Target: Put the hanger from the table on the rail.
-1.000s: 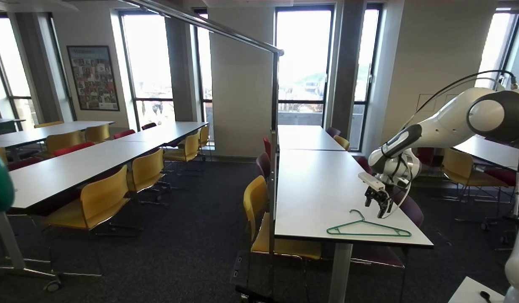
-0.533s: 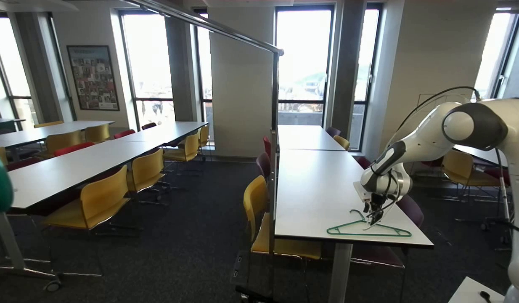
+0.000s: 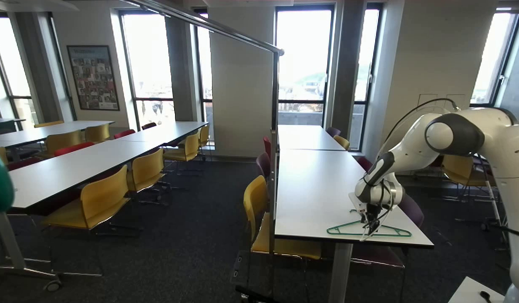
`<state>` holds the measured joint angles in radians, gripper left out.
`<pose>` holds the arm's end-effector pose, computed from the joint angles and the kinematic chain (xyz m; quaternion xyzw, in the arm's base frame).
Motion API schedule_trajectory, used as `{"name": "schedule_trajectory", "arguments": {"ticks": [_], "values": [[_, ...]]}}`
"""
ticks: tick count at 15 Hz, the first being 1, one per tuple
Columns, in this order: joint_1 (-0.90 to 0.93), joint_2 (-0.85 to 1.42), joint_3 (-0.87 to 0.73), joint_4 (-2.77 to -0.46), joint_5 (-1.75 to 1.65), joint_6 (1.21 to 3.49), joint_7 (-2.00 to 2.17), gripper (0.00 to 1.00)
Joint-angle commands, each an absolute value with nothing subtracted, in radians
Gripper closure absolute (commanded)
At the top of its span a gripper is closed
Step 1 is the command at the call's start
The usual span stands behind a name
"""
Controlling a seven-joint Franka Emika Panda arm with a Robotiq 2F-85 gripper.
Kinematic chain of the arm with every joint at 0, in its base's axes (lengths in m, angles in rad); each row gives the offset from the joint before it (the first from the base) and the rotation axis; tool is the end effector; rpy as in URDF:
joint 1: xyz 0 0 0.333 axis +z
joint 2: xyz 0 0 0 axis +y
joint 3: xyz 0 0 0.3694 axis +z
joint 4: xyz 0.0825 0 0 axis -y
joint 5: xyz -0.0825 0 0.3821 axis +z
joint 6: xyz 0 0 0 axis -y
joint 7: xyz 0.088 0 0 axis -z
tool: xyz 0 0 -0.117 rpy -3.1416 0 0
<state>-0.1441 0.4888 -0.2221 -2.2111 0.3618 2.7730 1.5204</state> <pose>0.5370 -0.2195 0.2070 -0.4580 0.8873 -0.0296 0.0448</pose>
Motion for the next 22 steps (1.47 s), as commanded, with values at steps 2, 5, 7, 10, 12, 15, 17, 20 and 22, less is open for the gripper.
{"name": "schedule_trajectory", "arguments": {"ticks": [2,5,7,10,12,15,17,20,22], "values": [[-0.129,0.528,-0.243,-2.169,0.345,2.76,1.539,0.0],[-0.128,0.547,-0.25,-2.163,0.337,2.759,1.535,0.1],[-0.126,0.557,-0.257,-2.159,0.331,2.754,1.534,0.31],[-0.126,0.567,-0.263,-2.156,0.327,2.749,1.533,0.51],[-0.128,0.567,-0.263,-2.155,0.327,2.746,1.531,0.68],[-0.129,0.565,-0.266,-2.15,0.327,2.741,1.533,0.92],[-0.132,0.565,-0.266,-2.148,0.328,2.738,1.531,1.0],[-0.135,0.563,-0.267,-2.145,0.329,2.731,1.529,0.98],[-0.135,0.561,-0.269,-2.147,0.327,2.733,1.528,0.98]]}}
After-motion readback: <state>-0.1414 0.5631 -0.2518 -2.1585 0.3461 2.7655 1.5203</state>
